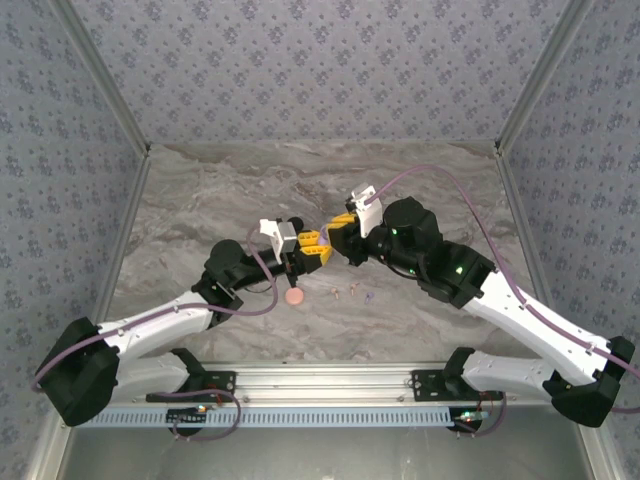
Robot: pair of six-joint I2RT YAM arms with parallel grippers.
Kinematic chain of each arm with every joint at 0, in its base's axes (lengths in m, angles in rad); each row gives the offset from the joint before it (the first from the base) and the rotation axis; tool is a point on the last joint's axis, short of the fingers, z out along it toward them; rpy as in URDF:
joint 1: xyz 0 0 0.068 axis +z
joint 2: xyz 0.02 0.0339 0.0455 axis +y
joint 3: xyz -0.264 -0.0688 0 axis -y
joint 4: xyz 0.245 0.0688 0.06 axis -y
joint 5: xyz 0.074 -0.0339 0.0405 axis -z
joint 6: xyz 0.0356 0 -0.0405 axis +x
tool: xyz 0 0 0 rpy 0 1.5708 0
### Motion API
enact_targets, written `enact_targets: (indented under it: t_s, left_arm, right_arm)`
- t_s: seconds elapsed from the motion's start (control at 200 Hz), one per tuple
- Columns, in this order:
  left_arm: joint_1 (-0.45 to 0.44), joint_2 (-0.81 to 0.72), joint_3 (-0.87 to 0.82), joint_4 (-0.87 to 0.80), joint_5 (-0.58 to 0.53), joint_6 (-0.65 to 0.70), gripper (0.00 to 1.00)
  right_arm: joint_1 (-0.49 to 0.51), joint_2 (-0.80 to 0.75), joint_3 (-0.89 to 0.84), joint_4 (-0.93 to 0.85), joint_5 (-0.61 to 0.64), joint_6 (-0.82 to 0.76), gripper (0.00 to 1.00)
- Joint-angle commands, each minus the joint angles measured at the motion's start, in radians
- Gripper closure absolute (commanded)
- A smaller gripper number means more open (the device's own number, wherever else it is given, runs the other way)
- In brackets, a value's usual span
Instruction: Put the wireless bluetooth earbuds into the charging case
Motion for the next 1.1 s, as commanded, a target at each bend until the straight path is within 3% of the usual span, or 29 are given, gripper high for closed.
enact_targets:
  t_s: [0.0, 1.094]
  left_arm:
    - [-0.01, 0.003, 0.034, 0.049, 0.016, -0.011, 1.0]
    - [-0.011, -0.006, 0.029, 0.077, -0.006, -0.025, 1.0]
  right_arm:
    - [0.007, 0.0, 0.001, 0.045, -0.013, -0.011, 0.78]
    - [0.013, -0.012, -0.049, 0.011, -0.034, 0.039, 0.76]
